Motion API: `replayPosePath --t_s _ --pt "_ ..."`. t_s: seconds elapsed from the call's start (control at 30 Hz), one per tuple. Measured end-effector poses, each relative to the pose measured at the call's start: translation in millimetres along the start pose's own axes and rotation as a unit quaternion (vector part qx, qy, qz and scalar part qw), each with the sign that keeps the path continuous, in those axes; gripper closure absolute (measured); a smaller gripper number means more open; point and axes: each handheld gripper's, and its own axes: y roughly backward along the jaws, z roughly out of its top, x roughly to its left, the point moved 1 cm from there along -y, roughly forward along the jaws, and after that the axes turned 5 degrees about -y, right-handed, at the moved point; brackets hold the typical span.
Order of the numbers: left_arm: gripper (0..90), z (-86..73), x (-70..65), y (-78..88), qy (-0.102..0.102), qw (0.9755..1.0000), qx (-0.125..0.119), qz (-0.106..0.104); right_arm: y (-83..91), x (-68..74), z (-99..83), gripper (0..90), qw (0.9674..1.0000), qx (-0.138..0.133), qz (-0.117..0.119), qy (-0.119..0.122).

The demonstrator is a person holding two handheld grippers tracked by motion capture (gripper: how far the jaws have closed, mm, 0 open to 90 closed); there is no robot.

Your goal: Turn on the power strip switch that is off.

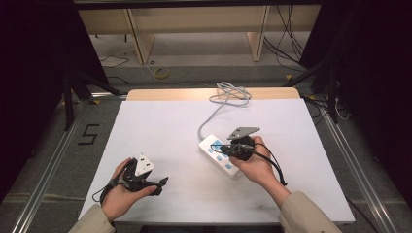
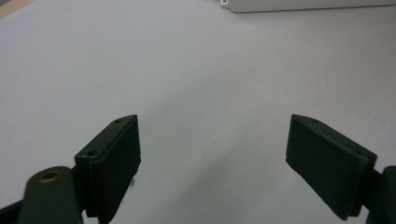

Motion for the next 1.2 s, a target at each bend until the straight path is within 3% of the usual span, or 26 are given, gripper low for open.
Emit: replayPosePath --t_s 1.2 --pt "17.7 -0.1 -0.1 -0.3 0.001 1.0 -0.001 -0.001 -18.6 0.5 4.0 90.0 0.9996 0.028 0.0 -0.003"
